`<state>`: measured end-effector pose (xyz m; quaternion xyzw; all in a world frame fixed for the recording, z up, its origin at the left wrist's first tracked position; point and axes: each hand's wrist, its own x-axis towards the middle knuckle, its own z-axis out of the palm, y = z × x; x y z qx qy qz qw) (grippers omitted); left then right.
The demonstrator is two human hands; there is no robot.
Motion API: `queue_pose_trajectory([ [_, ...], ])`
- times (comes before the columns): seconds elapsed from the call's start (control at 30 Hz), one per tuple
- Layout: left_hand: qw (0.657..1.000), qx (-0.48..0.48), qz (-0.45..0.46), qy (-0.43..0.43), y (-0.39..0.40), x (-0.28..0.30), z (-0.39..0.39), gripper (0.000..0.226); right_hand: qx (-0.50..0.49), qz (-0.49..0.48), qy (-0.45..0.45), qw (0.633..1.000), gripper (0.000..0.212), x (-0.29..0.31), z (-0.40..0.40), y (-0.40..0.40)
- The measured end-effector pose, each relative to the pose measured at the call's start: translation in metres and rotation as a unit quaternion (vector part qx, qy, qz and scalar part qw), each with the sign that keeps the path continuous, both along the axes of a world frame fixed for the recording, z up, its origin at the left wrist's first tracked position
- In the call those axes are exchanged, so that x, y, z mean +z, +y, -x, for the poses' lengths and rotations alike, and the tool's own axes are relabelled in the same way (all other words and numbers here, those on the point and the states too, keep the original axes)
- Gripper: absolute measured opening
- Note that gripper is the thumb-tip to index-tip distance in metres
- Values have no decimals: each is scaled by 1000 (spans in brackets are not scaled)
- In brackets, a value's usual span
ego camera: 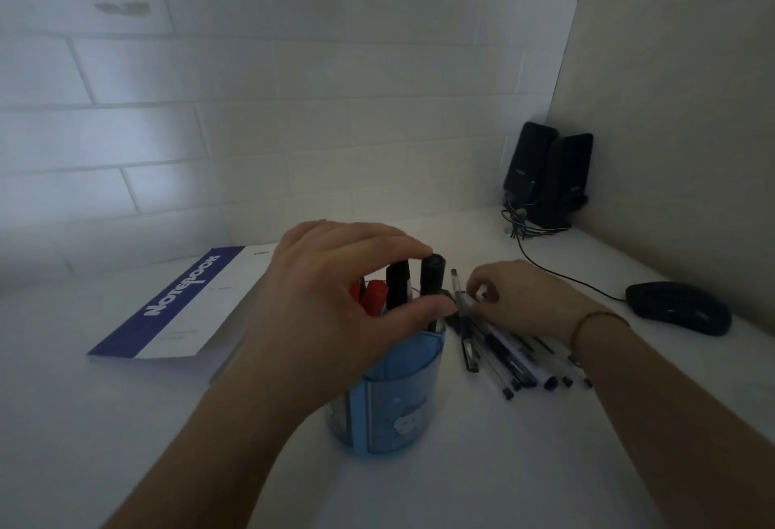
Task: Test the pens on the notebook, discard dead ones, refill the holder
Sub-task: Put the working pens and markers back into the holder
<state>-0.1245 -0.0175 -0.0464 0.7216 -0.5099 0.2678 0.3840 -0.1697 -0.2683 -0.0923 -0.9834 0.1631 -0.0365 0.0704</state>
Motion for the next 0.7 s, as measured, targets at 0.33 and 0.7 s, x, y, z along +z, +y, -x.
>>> queue_pose_trajectory([
  [0.33, 1000, 7, 19, 6, -3, 0, -2, 19, 11, -26, -6, 1000, 11, 2, 1, 3],
  [0.7, 1000, -23, 0, -6, -3, -2, -7, 24, 35, -93, 47, 994, 6, 45, 23, 0],
])
